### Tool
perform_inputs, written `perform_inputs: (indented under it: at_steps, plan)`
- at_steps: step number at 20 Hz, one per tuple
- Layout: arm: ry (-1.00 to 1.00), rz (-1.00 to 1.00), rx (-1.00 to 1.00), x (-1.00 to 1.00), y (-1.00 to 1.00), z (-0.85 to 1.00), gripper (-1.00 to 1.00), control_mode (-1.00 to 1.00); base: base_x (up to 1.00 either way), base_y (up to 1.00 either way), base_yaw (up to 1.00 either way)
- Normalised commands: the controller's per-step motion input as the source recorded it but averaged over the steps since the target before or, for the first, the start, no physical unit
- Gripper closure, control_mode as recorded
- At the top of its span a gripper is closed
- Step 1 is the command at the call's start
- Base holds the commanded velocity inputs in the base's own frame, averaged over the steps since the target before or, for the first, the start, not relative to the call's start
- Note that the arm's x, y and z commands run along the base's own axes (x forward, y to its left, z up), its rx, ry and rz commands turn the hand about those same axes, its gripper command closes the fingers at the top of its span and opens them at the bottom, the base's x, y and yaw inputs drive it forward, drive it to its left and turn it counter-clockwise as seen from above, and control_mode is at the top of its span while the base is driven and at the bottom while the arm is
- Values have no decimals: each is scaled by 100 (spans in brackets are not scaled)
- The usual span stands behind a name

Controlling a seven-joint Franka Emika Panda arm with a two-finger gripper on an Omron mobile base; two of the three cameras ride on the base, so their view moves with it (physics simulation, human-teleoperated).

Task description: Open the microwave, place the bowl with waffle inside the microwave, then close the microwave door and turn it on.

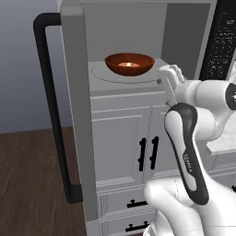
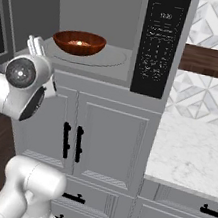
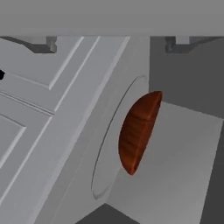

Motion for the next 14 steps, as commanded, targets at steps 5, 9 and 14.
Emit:
perform_inputs:
  at_steps: [5, 9, 14]
  plan:
    - [-4, 7, -14, -1, 17, -25, -100, -100, 0, 0, 0]
    - [-12, 7, -16, 0, 7, -35, -100, -100, 0, 0, 0]
    - [-14, 5, -25, -8, 36, -51, -100, -100, 0, 0, 0]
